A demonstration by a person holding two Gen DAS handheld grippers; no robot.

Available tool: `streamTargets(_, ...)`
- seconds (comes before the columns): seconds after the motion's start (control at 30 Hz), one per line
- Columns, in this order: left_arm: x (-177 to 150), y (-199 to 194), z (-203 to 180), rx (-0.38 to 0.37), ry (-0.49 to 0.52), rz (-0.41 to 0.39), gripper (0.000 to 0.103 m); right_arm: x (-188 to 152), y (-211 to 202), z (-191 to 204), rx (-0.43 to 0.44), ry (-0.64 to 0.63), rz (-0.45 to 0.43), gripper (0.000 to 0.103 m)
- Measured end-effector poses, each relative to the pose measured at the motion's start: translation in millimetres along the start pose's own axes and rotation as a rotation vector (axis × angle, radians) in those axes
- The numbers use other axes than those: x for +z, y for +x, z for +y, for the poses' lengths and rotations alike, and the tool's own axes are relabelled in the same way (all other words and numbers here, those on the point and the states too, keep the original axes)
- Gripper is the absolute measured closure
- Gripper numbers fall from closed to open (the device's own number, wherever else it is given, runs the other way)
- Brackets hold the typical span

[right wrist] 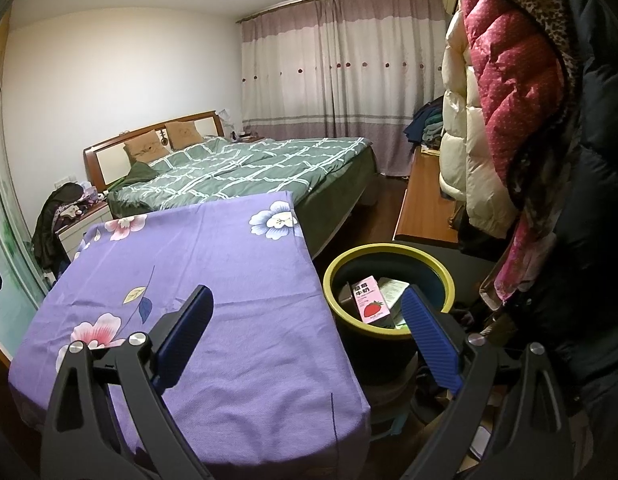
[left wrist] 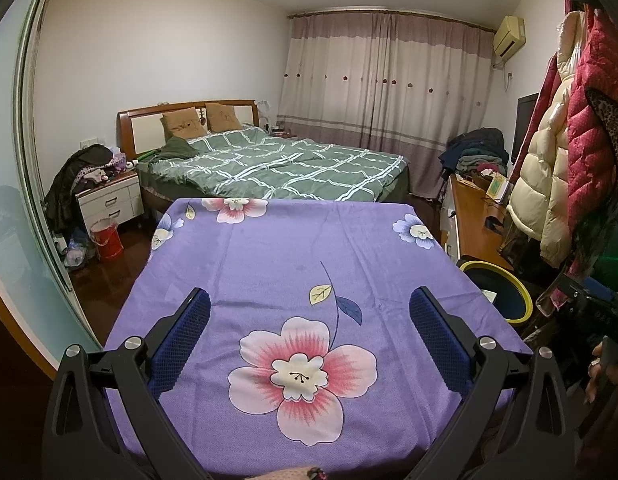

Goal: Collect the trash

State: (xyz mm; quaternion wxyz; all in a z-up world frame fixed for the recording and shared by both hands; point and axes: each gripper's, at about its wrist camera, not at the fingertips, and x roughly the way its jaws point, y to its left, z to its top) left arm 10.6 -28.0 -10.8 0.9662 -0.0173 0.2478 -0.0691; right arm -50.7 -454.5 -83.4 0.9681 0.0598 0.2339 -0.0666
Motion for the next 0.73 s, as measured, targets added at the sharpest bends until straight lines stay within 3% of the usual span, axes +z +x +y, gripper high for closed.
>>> streamTargets(0.3,-3,9,4,0.0,-0.017,0.026,0.005,0,1,2,0.0,-0.001,0.005,0.013)
streamTargets(0.43,0,16,6,-0.058,-0.029,0.023,0.005,0,6,3,0.005,0.001,0.009,0.013)
streamTargets(0.6,24,54,16,-0.009,-0.017,0.049,0.005,13,31,14,0.027,-0.027,0.025,0.009)
streamTargets(0.73,37,123,41,0.076,-0.025,0.127,0.005,32,75,28,0.091,-0.034,0.078,0.009)
